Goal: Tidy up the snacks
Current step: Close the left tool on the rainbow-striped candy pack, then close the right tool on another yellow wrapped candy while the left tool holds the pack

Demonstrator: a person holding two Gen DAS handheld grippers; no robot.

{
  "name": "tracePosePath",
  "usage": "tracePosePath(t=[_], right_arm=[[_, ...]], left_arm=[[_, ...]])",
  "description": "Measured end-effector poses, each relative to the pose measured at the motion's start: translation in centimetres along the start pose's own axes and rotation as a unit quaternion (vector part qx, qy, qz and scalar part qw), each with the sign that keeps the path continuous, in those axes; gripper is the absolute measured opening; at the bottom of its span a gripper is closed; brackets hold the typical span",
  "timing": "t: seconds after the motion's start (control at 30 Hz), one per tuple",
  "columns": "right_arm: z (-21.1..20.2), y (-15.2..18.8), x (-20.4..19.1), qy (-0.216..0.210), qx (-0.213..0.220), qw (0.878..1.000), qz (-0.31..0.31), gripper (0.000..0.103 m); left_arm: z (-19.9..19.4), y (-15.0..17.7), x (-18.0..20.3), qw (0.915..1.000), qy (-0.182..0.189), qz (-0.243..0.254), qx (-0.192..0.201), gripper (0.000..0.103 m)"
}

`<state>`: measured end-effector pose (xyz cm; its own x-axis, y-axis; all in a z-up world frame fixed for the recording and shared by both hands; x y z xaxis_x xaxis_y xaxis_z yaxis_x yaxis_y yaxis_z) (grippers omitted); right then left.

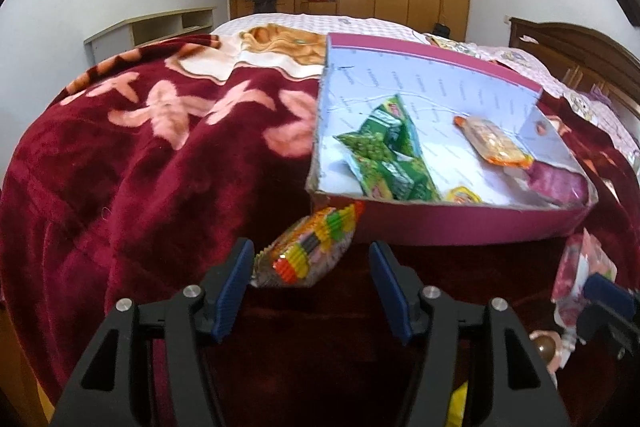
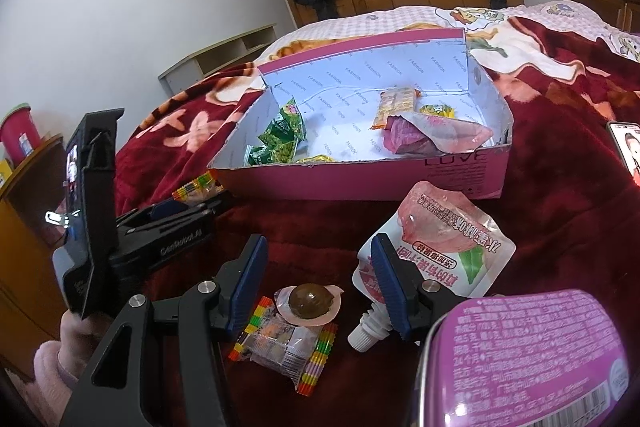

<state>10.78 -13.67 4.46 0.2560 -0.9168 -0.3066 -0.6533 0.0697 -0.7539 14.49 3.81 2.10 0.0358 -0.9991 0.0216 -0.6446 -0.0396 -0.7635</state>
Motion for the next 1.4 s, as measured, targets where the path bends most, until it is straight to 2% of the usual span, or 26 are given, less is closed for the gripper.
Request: tracePosePath(t=[0.1,0.13,0.17,0.23,0.27,0.4,0.93,1.4], right_arm=[[0.1,0.1,-0.2,-0.001,-0.001,1.000,0.000,0.054],[0.2,0.2,-0.3,-0.001,-0.002,1.000,-0.001,0.054],[0.2,0.2,-0.3,-0.002,-0.003,1.000,-0.001,0.054],[0.2,0.2,-0.4,-0.002,-0.004,1.000,-0.002,0.054],[0.3,0.2,-0.4,-0.002,-0.005,1.000,-0.002,0.054],[0.3,0.3,-0.5,-0.003,-0.008,1.000,-0.002,0.054],[0.1,2.3,-2.5,-0.025,-0.032,0.999,-0.019,0.054],[1.2,3.7,-7.0,-0.061,-0.043,0.994,-0.074,0.054]], left_arm=[[0.5,-0.1,-0.3,1.0000,-0.004,-0.006,0.000,0.062],[0.7,0.0,-0.4,1.0000,-0.003,-0.008,-0.001,0.057],[0.8,0.0,-0.6,0.9999,-0.004,-0.011,-0.001,0.046],[1.0,0.0,-1.2,0.9997,-0.009,-0.021,-0.003,0.037],[1.0,0.0,-1.4,0.9996,-0.005,-0.027,-0.003,0.036],[0.8,0.0,-2.3,0.9987,0.015,-0.048,-0.002,0.035],[-4.2,0.6,-1.9,0.9969,0.063,-0.037,0.030,0.035],[-6.0,1.0,-3.5,0.9957,0.068,-0.049,0.040,0.035]])
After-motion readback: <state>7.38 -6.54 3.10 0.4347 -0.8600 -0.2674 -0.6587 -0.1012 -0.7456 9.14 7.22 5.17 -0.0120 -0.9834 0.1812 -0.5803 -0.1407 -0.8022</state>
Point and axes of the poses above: each gripper's, at about its wrist camera, not at the fingertips, and z roughly the way its jaws point, x to its right, y to its underside, the point moved 4 cm from there along z, roughly the way its jaws point, and after that the axes turned 1 degree about y, right-handed, at the moved point
